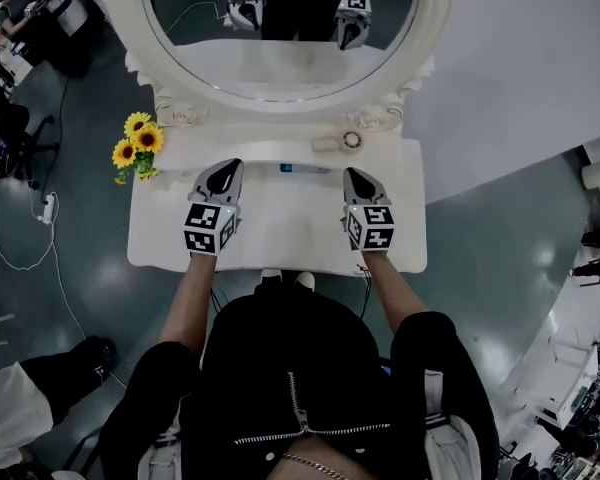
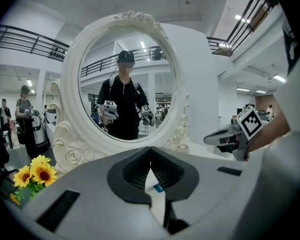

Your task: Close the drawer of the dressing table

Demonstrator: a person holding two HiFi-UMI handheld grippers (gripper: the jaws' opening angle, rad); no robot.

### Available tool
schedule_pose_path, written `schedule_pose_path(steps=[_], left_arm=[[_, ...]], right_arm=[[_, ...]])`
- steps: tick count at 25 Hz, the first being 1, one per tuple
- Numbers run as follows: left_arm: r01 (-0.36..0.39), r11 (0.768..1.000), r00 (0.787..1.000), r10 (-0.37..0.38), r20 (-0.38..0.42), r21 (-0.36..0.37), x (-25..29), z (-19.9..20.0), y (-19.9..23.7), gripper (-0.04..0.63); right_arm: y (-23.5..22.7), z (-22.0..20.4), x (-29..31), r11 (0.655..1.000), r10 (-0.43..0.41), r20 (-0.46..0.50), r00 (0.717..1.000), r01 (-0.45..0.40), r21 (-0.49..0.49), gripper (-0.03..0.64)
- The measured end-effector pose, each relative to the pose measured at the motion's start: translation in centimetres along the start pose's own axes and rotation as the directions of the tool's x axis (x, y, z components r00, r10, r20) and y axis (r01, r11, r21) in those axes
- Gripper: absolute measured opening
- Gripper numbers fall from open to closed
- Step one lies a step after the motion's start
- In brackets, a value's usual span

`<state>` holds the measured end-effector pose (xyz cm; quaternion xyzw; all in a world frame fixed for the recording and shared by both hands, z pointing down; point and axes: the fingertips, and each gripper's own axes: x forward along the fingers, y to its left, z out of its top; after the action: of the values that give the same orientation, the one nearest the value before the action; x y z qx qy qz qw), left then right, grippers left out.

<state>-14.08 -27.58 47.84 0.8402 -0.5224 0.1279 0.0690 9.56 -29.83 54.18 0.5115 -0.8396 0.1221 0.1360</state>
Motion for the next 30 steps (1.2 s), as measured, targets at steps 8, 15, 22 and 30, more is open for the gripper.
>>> schedule_pose_path(steps=[8, 15, 22, 30], left_arm=[[-0.005, 1.000, 0.999, 0.004, 0.041, 0.011, -0.3, 1.5, 0.3, 0.021], [-0.006, 1.000, 0.998, 0.005, 0.056, 0.009, -0.3, 1.9, 0.6, 0.021], [-0.002, 1.000, 0.998, 0.002, 0.055, 0.000, -0.2, 1.6, 0.4, 0.021], [0.001, 1.000, 0.998, -0.001, 0.056, -0.001, -0.2, 1.9, 0.3, 0.021]], right_arm=[[2.5, 7.7, -1.3, 0.998, 0.054, 0.147, 0.988, -0.047, -0.050, 0.005], [2.3, 8.3, -1.6, 0.998, 0.037, 0.160, 0.986, -0.029, -0.051, 0.005], [2.1, 7.9, -1.8, 0.998, 0.030, 0.151, 0.988, -0.022, -0.051, 0.005], [2.3, 7.5, -1.9, 0.999, 0.029, 0.144, 0.989, -0.023, -0.046, 0.005]])
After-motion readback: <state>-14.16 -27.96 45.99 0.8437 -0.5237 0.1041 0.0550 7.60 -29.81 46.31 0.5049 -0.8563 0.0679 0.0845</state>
